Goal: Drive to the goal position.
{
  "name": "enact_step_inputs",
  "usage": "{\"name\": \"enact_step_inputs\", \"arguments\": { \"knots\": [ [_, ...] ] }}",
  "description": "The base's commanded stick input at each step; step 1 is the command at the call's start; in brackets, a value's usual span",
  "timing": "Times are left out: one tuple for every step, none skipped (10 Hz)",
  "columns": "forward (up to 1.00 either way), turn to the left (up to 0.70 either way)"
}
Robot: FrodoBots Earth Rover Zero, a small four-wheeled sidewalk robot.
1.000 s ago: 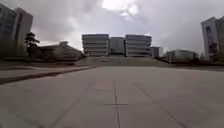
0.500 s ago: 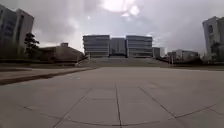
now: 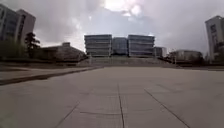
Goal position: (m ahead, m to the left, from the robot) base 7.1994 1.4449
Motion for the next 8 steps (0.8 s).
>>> {"name": "enact_step_inputs", "arguments": {
  "knots": [
    [1.0, 0.0],
    [1.0, 0.0],
    [1.0, 0.0],
    [1.0, 0.0],
    [1.0, 0.0],
    [1.0, 0.0],
    [1.0, 0.0],
    [1.0, 0.0]
  ]
}}
